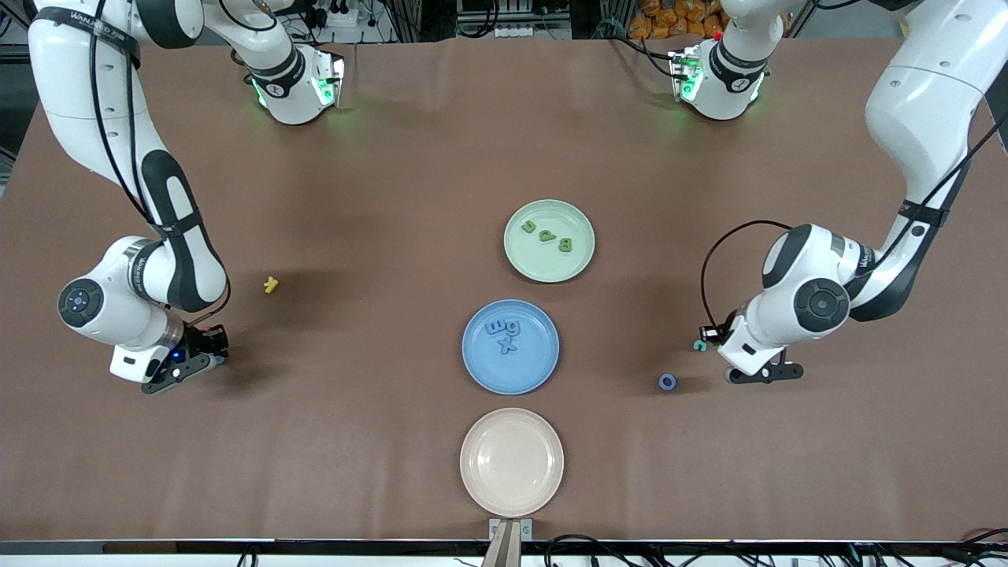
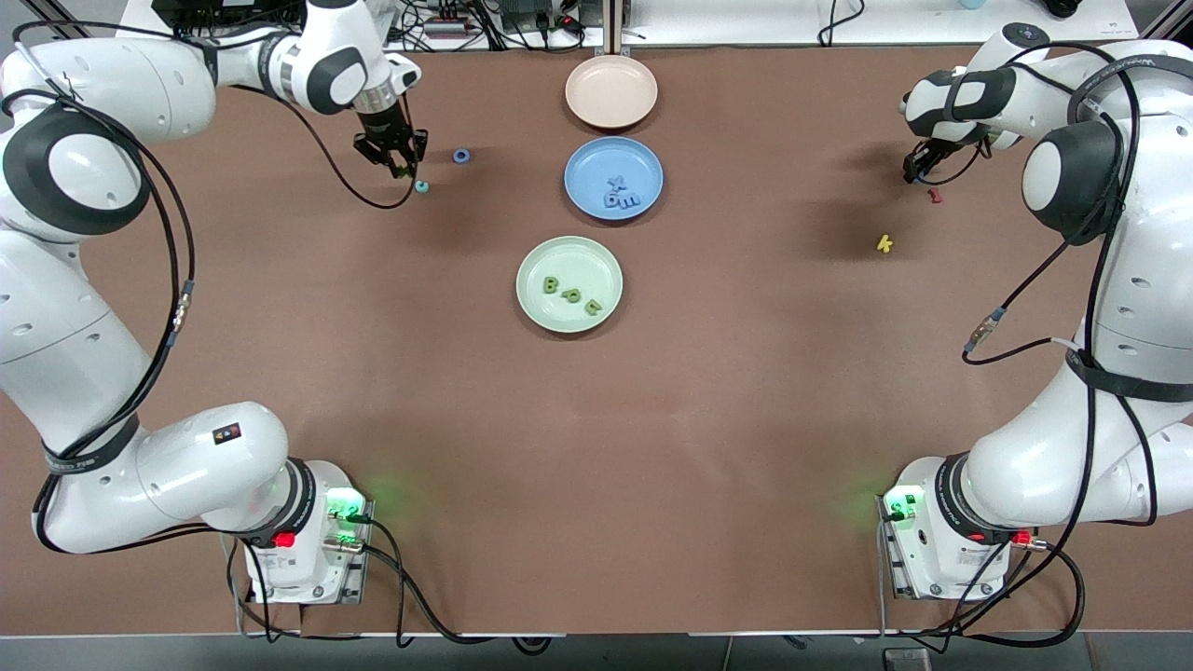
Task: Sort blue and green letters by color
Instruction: 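Carry green n to the green plate while the right gripper lifts blue letter, then release green n on the green plate while the right gripper carries blue letter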
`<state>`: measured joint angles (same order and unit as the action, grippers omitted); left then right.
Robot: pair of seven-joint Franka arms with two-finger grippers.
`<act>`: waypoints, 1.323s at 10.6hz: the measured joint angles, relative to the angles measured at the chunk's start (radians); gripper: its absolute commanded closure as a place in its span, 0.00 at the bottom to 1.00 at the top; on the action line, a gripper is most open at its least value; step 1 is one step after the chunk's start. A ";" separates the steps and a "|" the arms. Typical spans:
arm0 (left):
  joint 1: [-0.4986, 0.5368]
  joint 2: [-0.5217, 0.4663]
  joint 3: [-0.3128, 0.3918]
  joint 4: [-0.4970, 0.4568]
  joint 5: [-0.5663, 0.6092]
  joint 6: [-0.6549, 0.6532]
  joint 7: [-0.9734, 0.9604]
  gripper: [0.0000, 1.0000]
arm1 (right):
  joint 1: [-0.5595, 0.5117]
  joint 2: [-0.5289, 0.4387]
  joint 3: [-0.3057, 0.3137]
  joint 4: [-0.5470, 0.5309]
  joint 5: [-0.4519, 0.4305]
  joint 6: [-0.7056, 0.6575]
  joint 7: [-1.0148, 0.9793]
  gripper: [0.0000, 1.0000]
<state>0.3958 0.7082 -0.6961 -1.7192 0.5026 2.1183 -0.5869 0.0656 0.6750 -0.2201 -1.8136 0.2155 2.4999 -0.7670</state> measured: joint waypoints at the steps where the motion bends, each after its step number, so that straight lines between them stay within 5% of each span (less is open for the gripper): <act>1: -0.002 -0.003 -0.034 -0.001 -0.001 -0.022 -0.061 1.00 | 0.000 0.000 0.000 0.000 0.002 0.000 0.000 0.82; 5: -0.107 -0.003 -0.141 -0.010 -0.002 -0.033 -0.358 1.00 | 0.005 -0.002 0.006 0.017 0.010 -0.024 0.053 0.82; 11: -0.331 0.000 -0.162 -0.020 -0.020 -0.073 -0.641 1.00 | 0.196 -0.010 0.030 0.136 0.017 -0.087 0.672 0.82; 14: -0.414 0.007 -0.161 -0.033 -0.055 -0.155 -0.683 1.00 | 0.220 -0.008 0.115 0.187 0.086 -0.087 0.876 0.83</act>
<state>-0.0184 0.7153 -0.8567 -1.7521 0.4474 1.9637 -1.2697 0.2857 0.6675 -0.1051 -1.6267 0.3018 2.4129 0.1093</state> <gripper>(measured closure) 0.670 0.643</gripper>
